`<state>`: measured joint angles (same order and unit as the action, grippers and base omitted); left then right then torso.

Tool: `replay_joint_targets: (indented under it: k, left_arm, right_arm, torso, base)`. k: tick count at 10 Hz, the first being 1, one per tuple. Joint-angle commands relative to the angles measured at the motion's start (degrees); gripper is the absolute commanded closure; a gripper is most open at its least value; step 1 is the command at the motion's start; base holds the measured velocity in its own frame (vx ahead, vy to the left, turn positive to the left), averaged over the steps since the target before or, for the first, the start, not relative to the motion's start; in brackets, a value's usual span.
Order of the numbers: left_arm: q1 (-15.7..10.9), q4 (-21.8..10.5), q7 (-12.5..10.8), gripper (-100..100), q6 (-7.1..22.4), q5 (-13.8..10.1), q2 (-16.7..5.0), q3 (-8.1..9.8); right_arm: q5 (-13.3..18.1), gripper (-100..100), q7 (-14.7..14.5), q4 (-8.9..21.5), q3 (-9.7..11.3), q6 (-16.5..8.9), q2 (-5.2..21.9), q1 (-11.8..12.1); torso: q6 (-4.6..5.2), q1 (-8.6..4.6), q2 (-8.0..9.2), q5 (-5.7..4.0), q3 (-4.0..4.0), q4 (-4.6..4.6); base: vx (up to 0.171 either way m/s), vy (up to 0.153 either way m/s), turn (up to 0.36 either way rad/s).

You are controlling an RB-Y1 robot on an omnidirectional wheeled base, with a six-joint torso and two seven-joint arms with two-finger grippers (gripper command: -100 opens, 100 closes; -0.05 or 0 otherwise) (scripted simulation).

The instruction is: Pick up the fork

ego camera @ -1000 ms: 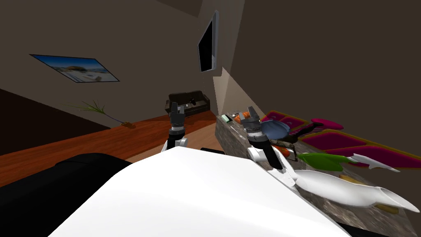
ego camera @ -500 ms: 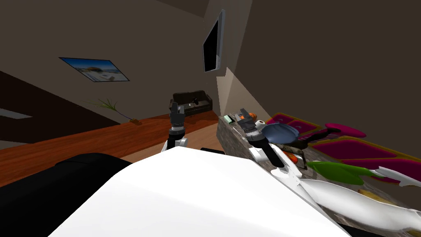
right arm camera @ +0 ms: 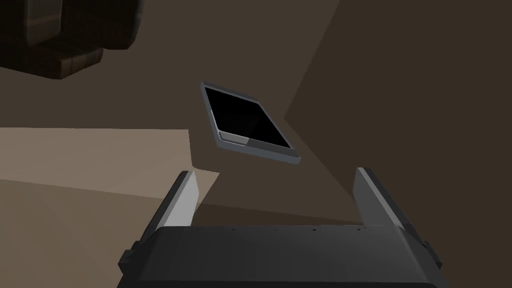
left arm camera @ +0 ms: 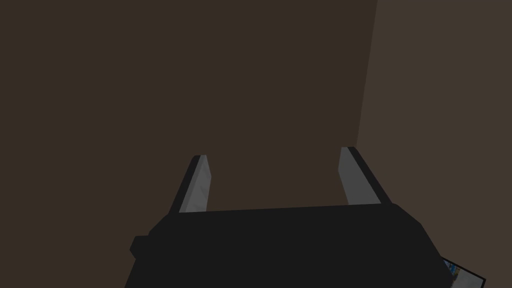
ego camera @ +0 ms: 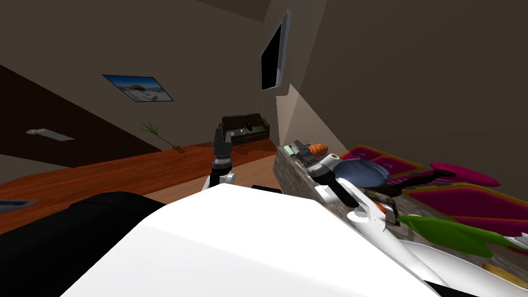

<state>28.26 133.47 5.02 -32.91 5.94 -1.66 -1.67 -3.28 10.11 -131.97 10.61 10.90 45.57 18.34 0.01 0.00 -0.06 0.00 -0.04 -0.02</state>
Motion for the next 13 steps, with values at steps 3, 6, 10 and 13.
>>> replay_joint_targets:
  k: [3, 6, 10, 13]
  left_arm:
    - [0.00, 0.00, 0.00, 0, 0.00, 0.00, 0.00, 0.00]
    - [0.01, 0.00, 0.00, 0, 0.00, 0.00, 0.00, 0.00]
    - [0.01, 0.00, 0.00, 0, 0.00, 0.00, 0.00, 0.00]
    - [0.01, 0.00, 0.00, 0, 0.00, 0.00, 0.00, 0.00]
  right_arm:
    - [0.11, -100, -0.44, -0.18, 1.77, -3.16, 6.19, -0.53]
    - [0.23, -100, -1.25, -0.09, 4.07, -6.75, 11.34, -0.73]
    - [0.39, -100, -2.41, 0.08, 6.33, -10.11, 18.25, -0.33]
    - [0.49, -100, -3.10, 0.19, 7.43, -11.68, 23.69, 0.08]
  torso:
    - [0.01, 0.01, 0.00, 0.00, 0.00, 0.00]
    - [0.03, -0.02, 0.00, -0.01, 0.00, 0.00]
    - [0.05, -0.03, -0.02, -0.01, -0.01, -0.01]
    - [0.03, -0.04, -0.03, -0.01, -0.02, -0.01]
  base:
    - [0.012, -0.002, 0.093]
    - [0.016, -0.006, 0.111]
    - [0.021, -0.008, 0.086]
    - [0.020, -0.012, 0.062]
